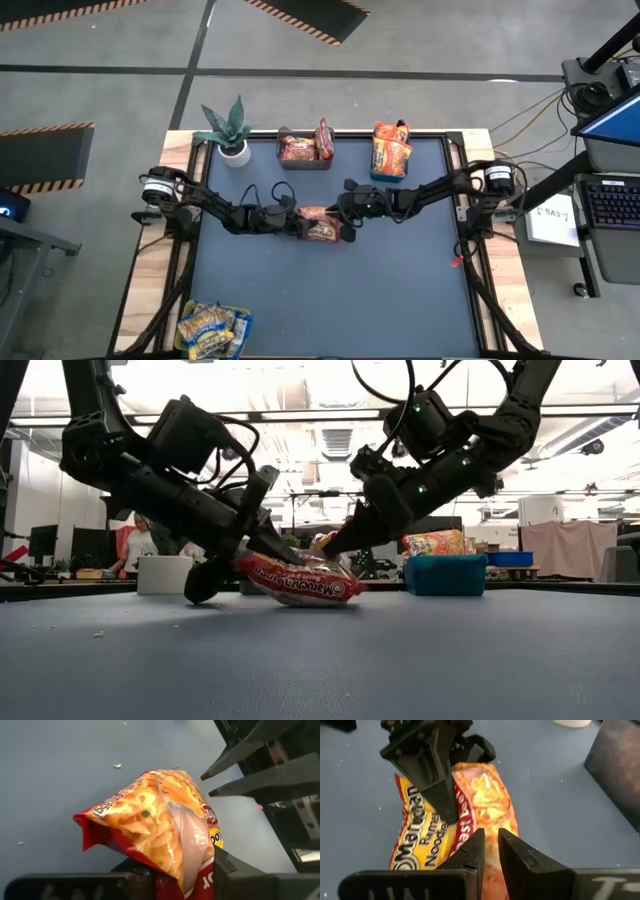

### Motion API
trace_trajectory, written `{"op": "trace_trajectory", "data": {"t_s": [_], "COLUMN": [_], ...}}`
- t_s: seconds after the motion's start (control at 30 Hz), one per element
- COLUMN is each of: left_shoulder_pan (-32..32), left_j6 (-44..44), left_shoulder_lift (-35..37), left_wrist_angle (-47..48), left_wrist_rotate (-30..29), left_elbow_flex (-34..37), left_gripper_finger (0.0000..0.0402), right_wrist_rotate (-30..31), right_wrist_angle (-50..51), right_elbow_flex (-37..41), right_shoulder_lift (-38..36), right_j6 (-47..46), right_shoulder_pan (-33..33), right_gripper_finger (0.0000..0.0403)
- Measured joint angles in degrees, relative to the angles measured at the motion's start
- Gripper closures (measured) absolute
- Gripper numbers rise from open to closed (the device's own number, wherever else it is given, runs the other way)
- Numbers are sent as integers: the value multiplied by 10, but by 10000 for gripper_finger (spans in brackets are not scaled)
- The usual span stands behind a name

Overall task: Sort Maruchan noodles
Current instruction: Put the red noodle pack into the black bin

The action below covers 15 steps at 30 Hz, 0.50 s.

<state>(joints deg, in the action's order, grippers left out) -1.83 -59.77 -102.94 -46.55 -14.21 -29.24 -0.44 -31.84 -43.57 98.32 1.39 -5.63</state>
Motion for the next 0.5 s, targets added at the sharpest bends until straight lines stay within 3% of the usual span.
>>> {"op": "trace_trajectory", "data": {"t_s": [0.2,0.5], "left_shoulder_pan": [0,2], "left_j6": [45,89], "left_shoulder_lift": [25,124], "left_wrist_angle": [-7,-2], "left_wrist_rotate": [19,18], "left_elbow_flex": [3,18], "left_gripper_finger": [330,331], "right_wrist_rotate": [0,4], "right_wrist_angle": [-2,-5], "right_elbow_flex": [8,42], "right_shoulder_lift": [-44,-176], "right_j6": [14,61], "right_shoulder_pan": [3,4], "right_gripper_finger": [360,360]}}
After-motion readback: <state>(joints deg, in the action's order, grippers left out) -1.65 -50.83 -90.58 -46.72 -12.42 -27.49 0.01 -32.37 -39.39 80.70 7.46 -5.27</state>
